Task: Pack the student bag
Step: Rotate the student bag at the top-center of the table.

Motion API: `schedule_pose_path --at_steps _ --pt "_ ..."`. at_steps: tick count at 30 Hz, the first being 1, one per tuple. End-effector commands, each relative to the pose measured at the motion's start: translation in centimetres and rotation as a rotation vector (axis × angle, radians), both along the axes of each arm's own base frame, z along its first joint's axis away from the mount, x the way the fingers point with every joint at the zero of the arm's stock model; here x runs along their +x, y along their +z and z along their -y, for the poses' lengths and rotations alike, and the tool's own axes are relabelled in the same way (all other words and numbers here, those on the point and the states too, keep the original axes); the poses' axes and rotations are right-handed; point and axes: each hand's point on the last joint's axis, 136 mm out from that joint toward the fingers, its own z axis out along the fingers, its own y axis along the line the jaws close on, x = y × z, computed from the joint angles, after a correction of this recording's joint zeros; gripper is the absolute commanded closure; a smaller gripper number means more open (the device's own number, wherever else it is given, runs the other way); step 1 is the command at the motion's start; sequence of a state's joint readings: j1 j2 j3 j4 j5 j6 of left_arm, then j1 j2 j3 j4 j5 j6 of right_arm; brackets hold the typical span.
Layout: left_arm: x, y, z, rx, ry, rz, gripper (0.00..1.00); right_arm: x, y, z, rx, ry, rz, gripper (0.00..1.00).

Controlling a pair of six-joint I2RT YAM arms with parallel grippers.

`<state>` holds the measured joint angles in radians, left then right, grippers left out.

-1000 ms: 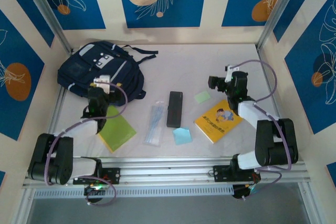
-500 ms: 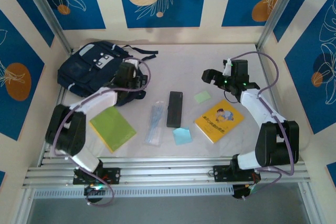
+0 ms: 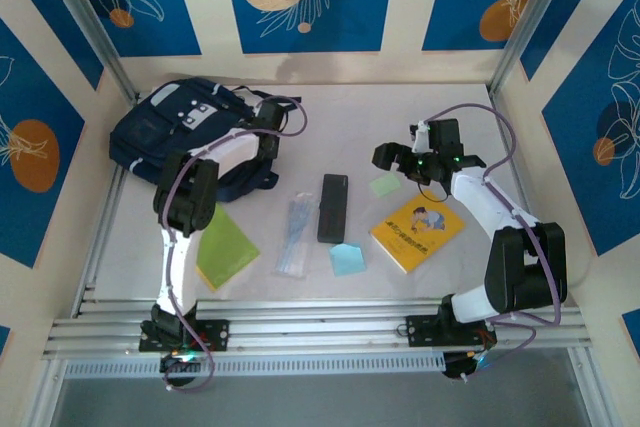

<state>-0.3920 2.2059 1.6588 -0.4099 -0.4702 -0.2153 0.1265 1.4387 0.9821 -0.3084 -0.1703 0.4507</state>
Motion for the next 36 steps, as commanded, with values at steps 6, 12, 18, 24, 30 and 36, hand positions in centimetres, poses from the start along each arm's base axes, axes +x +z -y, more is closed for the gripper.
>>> schedule_pose_path --at_steps 6,12,18,24,30,36 --pt "-3.9 0.5 4.0 -0.124 -0.260 -0.098 1.00 1.3 3.1 -3.0 0.084 0.084 0.047 0.00" --pt "-10.3 6.7 10.1 -0.264 -0.590 0.028 1.00 4.2 3.7 -6.1 0.168 0.110 0.035 0.04" --pt "-15.7 8.8 12.7 -0.317 -0.830 0.109 1.00 7.6 2.6 -11.3 0.299 0.178 -0.035 0.12" --pt "-16.9 7.6 12.3 -0.314 -0.837 0.089 1.00 8.9 -0.4 -17.0 0.423 0.252 -0.153 0.22" --pt "-17.8 8.6 12.5 -0.327 -0.856 0.114 1.00 9.5 -3.9 -21.2 0.438 0.279 -0.240 0.24" --pt "-17.9 8.5 12.6 -0.340 -0.854 0.119 1.00 10.0 -6.1 -24.1 0.437 0.307 -0.300 0.32"
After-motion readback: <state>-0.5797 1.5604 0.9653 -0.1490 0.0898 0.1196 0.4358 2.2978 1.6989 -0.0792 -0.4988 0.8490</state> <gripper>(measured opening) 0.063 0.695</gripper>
